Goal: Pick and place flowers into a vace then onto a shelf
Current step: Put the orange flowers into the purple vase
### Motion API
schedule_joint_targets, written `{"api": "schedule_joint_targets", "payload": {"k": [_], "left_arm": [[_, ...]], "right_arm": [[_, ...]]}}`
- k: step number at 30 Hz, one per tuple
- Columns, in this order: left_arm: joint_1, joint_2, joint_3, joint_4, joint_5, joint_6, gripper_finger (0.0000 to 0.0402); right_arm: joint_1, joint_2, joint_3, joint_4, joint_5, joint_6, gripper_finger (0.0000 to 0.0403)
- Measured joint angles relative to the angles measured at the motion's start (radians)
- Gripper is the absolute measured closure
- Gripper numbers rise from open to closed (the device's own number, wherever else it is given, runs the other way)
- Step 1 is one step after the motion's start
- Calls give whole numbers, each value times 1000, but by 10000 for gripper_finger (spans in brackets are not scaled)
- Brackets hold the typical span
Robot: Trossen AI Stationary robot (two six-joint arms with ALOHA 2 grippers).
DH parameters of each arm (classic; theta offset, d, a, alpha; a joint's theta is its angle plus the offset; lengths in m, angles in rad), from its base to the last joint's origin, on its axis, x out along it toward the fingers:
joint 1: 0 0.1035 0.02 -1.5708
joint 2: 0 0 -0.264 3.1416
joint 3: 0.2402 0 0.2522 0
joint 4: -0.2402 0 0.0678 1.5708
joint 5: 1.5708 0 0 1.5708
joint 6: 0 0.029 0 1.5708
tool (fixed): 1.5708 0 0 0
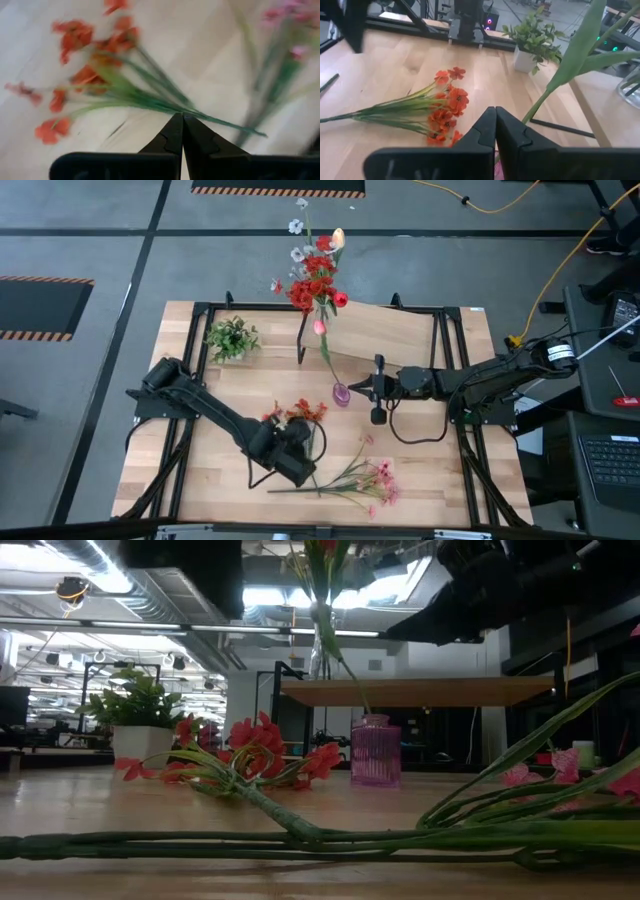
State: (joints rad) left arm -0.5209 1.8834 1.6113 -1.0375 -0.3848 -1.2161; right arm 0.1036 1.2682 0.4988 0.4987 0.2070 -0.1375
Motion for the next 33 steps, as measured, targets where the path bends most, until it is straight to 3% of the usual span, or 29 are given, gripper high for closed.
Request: {"api": "schedule_joint_targets", "payload": {"k": [8,13,19,25,33], "left_arm": [[17,3,-18,-27,46,-133,377],[19,3,-18,-29,33,-148,336],[19,13,-18,-29,2,-291,277],[17,77,-18,-31,36,-435,231],[17,154,-19,28,57,-543,210]], "right_arm": [[0,0,0,-13,0,-4,391],[0,0,0,-14,0,-26,391],[0,0,0,-14,0,-29,391],[0,0,0,-19,0,-29,391],[0,0,0,-20,0,-28,391]]}}
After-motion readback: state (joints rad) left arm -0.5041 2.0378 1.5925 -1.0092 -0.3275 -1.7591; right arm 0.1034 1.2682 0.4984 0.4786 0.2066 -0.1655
